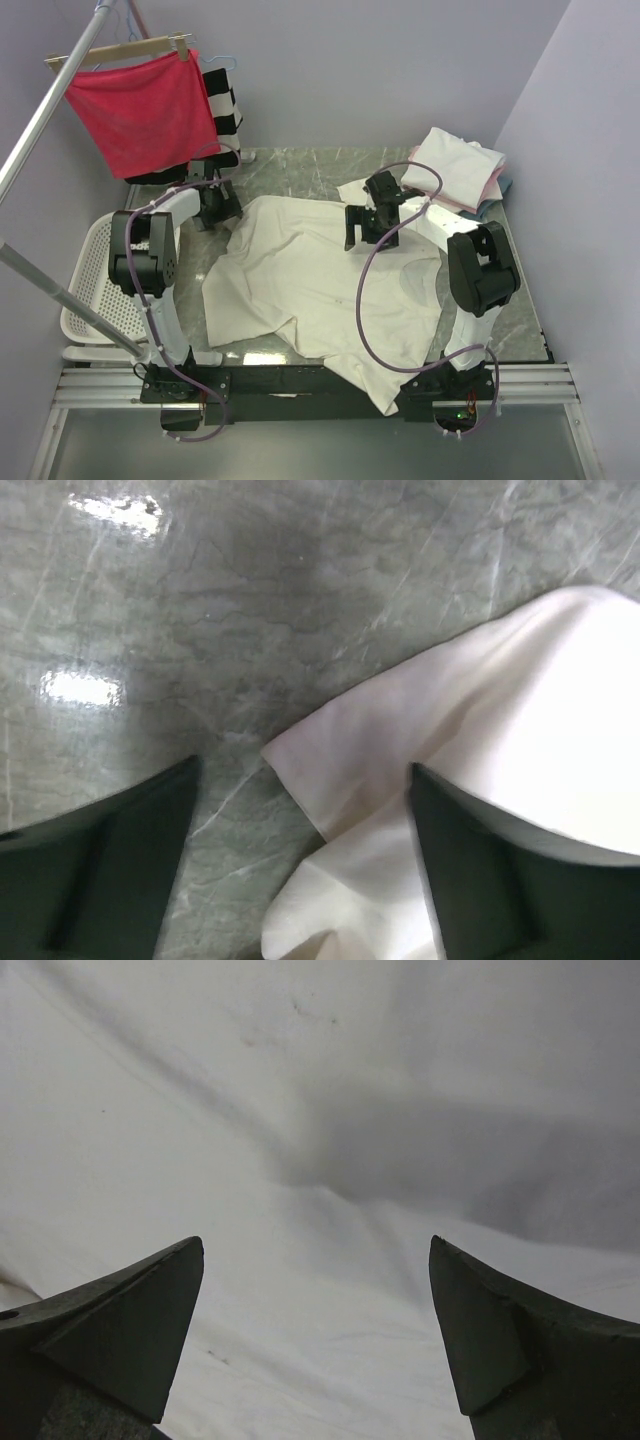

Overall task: Fold and stack the t-shirts
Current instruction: Fold the tshirt

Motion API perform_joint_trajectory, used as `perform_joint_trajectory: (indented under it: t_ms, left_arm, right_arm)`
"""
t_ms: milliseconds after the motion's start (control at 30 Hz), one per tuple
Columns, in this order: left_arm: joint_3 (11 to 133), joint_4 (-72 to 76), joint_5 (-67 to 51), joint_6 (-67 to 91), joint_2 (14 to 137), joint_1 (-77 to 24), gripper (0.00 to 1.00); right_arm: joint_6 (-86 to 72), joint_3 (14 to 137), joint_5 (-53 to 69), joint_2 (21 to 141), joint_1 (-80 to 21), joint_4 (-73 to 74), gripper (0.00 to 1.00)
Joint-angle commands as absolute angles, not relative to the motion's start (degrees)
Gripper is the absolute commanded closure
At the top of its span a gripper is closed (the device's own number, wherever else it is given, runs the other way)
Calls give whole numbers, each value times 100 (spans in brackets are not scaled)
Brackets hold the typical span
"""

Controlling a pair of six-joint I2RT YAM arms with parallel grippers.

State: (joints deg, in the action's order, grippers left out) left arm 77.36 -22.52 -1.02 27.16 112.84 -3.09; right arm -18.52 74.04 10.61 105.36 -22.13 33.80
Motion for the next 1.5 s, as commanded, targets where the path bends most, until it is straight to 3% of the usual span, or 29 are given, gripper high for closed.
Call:
perform_joint_trajectory:
  t_ms: [0, 33, 67, 167, 300, 600, 933, 1467]
  left_arm:
    - [7585, -2347, -474, 2689, 11338, -316, 21]
    - [7498, -2303, -570, 2716, 11347, -316, 26]
    - [7454, -2268, -606, 2725, 11347, -316, 41]
    - [7365, -2215, -615, 2725, 11381, -316, 69]
    - [7654, -2320, -615, 2663, 11513, -316, 98]
    - [9333, -2900, -18, 2584, 11514, -246, 99]
    - [9738, -3128, 861, 2268, 11426, -167, 99]
    - [9800, -3445, 1090, 2065, 11672, -62, 99]
  right_arm:
    - [-1775, 7717, 1072, 10573, -2215, 3392, 0]
    - [-1775, 7725, 1046, 10547, -2215, 3401, 0]
    - [-1784, 7734, 968, 10529, -2215, 3384, 0]
    - [-1775, 7813, 818, 10494, -2197, 3384, 0]
    - [-1740, 8173, 590, 10573, -2119, 3445, 0]
    - [-1820, 9429, 430, 11363, -1266, 3146, 0]
    - [-801, 13004, 712, 13937, -932, 4657, 0]
    - [-352, 14141, 325, 14809, -633, 4614, 0]
